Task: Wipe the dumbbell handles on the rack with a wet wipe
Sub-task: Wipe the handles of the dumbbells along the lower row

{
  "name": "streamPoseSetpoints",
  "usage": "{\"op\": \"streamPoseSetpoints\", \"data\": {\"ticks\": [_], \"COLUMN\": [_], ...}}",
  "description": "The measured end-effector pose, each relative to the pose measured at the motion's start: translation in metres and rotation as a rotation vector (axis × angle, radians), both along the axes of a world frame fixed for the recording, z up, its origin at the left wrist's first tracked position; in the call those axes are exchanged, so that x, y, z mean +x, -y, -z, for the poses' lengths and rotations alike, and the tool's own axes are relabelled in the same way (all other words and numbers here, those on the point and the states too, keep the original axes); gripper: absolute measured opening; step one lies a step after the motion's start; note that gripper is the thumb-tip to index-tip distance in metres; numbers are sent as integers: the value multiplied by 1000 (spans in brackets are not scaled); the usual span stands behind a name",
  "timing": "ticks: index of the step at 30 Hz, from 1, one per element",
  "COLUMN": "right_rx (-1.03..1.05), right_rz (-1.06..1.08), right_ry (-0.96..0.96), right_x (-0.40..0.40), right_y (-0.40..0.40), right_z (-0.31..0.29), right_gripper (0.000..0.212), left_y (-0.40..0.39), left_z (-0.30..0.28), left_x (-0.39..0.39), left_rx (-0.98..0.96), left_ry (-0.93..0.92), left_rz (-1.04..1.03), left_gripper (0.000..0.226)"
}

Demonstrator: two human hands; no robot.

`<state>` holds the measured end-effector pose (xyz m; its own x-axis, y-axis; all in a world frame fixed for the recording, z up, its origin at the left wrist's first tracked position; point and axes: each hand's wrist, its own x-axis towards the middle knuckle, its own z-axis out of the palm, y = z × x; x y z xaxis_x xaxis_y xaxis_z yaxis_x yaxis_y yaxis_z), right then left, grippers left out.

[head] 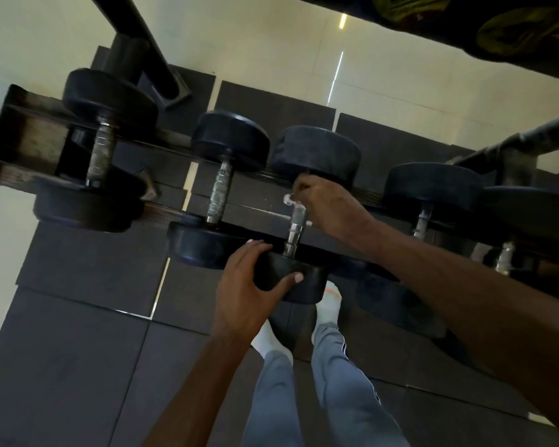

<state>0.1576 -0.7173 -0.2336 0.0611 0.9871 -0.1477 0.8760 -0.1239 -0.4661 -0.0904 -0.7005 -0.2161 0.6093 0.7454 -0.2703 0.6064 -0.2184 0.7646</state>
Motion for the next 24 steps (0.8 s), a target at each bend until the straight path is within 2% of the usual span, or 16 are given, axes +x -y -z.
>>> {"op": "streamPoseSetpoints", "data": {"ticks": [1, 3, 5, 7, 11, 13, 18, 21, 24], "right_rx": [-13, -98, -227, -248, -92, -64, -135, -84, -21], "right_rz": [4, -160, -366, -434, -273, -216, -324, -307, -97], "right_ry": [41, 41, -52, -142, -179, -178, -164, -27, 132], "right_x": [-3, -22, -37, -31, -5, -10, -32, -18, -1], "right_y": [-3, -2, 4, 2, -6, 2, 17, 0, -12], "right_z": [3, 6, 0, -4, -6, -5, -2, 1, -4], "right_gripper": [25, 19, 15, 14, 30, 28, 17, 19, 19], "left_y": [0, -1, -3, -3, -2, -1, -1, -1, -1], "left_z": [0, -1, 0, 0, 0, 1, 1, 0, 0], "left_x": [0, 1, 1, 2, 1, 0, 1, 2, 1], "left_rx": [-3, -12, -12, -7, -4, -3, -1, 5, 12], "left_ry": [-1, -4, -3, -1, -16, -12, -8, -12, -10], "left_rz": [-6, -8, -4, 6, -2, -1, -3, 0, -5], "left_gripper": [73, 73, 74, 74, 74, 74, 73, 73, 72]}}
